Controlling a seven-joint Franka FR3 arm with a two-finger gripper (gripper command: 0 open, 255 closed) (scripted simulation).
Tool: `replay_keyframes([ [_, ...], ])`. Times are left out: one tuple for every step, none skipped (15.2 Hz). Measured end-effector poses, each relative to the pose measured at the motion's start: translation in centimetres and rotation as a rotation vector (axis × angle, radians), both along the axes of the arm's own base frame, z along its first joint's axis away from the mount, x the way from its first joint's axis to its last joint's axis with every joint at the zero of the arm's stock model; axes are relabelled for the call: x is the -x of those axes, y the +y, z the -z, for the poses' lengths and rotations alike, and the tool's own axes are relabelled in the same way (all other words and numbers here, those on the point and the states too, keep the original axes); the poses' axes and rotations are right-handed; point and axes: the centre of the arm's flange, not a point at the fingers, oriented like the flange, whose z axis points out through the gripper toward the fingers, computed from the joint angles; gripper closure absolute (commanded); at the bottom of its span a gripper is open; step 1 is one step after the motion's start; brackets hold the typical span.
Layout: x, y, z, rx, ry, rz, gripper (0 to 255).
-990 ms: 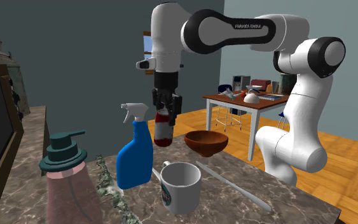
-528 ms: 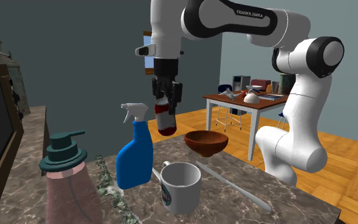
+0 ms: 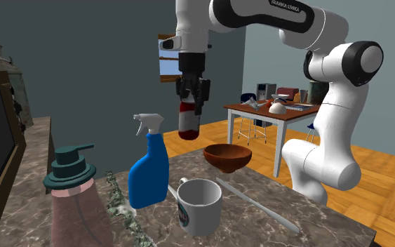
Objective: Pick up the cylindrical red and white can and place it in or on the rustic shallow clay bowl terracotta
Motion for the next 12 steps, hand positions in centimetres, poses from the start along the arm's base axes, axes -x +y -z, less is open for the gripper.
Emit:
replay_keyframes([
  [1.4, -0.1, -0.4, 0.0, 0.0, 0.0, 255],
  [2.5, -0.2, -0.7, 0.0, 0.0, 0.0, 255],
  [3.8, -0.1, -0.9, 0.0, 0.0, 0.0, 255],
  [5.0, -0.2, -1.4, 0.0, -0.001, 0.0, 255],
  [6.4, -0.6, -1.4, 0.0, -0.001, 0.0, 255],
  [8.0, -0.6, -1.3, 0.0, 0.0, 0.0, 255],
  [9.1, -0.9, -1.3, 0.0, -0.001, 0.0, 255],
  [10.3, -0.7, -1.4, 0.0, -0.001, 0.001, 255],
  [11.8, -0.6, -1.5, 0.0, 0.0, 0.0, 255],
  [13.3, -0.9, -1.6, 0.0, -0.001, 0.0, 255],
  [13.9, -1.0, -1.6, 0.0, -0.001, 0.001, 255],
  [14.2, -1.0, -1.3, 0.0, -0.001, 0.001, 255],
])
